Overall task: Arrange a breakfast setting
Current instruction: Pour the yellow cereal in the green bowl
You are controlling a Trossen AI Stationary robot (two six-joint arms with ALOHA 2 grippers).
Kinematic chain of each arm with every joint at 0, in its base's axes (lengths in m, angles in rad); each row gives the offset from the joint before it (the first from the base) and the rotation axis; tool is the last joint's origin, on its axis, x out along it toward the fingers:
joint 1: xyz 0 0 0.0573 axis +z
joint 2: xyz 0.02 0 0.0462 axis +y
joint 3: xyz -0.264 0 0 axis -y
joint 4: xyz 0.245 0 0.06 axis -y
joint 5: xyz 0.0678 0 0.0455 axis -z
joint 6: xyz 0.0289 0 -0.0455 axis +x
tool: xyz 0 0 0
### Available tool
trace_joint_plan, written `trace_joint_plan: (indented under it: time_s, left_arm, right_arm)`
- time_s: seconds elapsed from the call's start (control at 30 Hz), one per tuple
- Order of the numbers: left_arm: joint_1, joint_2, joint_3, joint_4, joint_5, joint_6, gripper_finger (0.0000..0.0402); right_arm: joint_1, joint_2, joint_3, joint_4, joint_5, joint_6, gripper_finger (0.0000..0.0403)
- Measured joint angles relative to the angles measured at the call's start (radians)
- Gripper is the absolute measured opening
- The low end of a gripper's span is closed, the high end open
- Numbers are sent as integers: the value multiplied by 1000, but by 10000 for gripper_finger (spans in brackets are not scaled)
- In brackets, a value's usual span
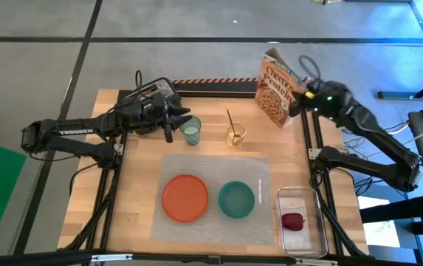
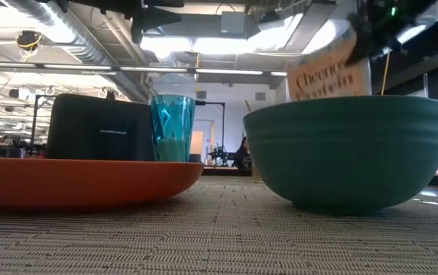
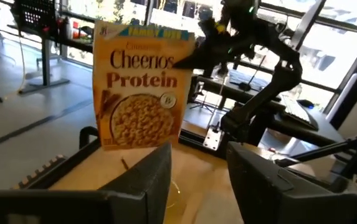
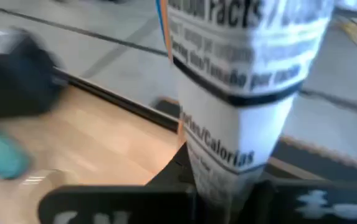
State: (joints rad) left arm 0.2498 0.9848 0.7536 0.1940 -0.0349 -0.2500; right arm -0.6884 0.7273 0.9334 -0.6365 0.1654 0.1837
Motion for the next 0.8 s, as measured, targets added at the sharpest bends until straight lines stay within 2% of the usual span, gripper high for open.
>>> trace_joint_plan:
  time_s: [0.23,0.4,0.57,0.67,0.8]
  left_arm:
    - [42,6,24,3,22,35,239]
    - [70,69,173,-1,67,129,282]
    - [85,203,393,-179,134,230,304]
    - [82,271,502,-267,134,265,315]
    - [82,332,607,-288,135,268,327]
  right_arm:
    - [1,26,274,8,-279,-110,2]
    - [2,78,396,13,-468,-115,1]
    - [4,133,430,115,-663,-88,0]
    - [51,160,430,173,-682,-81,0]
    - [147,197,430,233,-671,-112,0]
